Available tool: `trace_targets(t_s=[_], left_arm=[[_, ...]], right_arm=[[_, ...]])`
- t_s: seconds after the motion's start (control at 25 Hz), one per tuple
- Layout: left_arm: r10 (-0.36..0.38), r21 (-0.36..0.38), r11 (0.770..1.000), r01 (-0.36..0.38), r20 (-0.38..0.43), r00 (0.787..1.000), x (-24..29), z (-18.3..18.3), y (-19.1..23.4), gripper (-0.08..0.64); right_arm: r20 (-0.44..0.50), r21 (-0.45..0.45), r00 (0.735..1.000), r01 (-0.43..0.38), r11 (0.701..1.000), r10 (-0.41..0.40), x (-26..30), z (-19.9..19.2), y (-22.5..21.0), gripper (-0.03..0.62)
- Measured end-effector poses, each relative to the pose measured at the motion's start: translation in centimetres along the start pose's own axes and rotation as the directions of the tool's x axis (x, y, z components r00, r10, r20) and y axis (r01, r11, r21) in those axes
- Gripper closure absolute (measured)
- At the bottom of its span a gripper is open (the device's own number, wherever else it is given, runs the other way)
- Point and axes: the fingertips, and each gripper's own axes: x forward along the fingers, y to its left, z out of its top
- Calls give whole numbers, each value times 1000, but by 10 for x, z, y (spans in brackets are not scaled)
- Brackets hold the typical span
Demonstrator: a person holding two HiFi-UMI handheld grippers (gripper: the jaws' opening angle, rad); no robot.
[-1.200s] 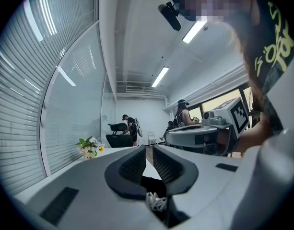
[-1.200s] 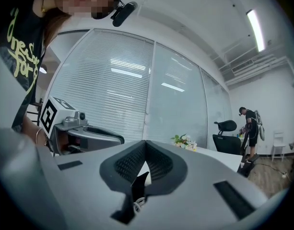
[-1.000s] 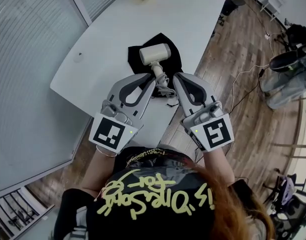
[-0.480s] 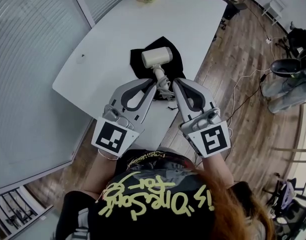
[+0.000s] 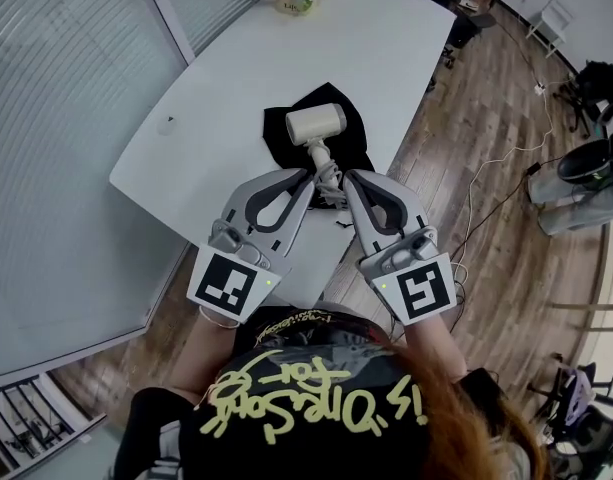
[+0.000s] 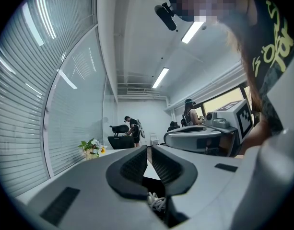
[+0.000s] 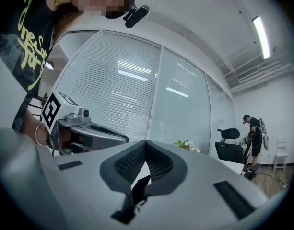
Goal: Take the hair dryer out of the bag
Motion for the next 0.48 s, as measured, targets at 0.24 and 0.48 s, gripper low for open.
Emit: trace_targets(t_s=[0.24,0.48], left_arm=[[12,8,1000,-12,-3,1000,-4,-2,-1,539],[14,9,1000,-14,0,1000,-6,-3,-4,541]], right_arm=[[6,2,1000,-9,1000,9,-2,-3,5,589],[3,7,1000,-11,1000,11,-6,-3,6,589]])
